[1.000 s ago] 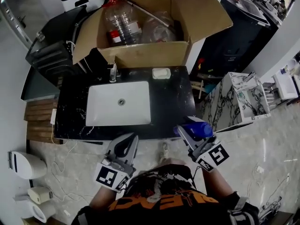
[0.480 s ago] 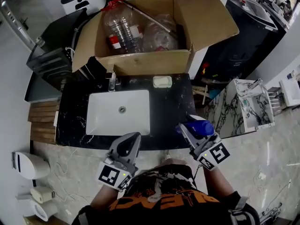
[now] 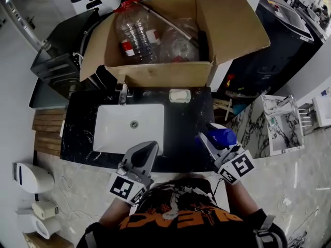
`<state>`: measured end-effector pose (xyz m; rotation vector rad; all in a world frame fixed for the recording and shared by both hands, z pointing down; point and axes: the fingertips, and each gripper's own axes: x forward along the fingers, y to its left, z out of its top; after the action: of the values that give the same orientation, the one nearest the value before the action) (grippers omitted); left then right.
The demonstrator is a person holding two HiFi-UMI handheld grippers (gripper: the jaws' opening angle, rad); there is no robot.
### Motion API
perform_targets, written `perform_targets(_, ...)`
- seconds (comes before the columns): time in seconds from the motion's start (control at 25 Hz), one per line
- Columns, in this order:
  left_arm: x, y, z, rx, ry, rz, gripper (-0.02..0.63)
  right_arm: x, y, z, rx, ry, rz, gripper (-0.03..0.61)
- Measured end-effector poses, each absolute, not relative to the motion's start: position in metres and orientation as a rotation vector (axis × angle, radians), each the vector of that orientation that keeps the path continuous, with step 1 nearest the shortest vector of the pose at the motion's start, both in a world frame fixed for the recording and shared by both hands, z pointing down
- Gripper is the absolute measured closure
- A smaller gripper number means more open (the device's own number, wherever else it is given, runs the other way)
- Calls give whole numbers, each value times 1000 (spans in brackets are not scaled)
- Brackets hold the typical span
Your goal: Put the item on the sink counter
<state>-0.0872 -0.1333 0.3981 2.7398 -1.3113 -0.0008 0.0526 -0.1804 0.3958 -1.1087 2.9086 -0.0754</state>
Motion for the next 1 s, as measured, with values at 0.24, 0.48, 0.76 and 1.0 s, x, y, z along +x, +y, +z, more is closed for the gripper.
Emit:
perform_targets(0.24, -78, -157, 405, 2707, -1334, 4, 597, 60, -208, 410, -1099, 2940, -62, 442)
perform_targets(0.48, -71, -171, 411, 2699, -1367, 36, 597, 65, -240, 444, -1106, 2990, -105, 442)
perform_targets(0.76, -72, -188, 437, 2657, -1413, 93, 597, 62, -267, 485, -1110, 3080, -86, 442)
perform_targets(1.0, -52, -206, 486, 2663, -1349, 190, 597, 58, -283, 523, -1093, 3123, -137, 442)
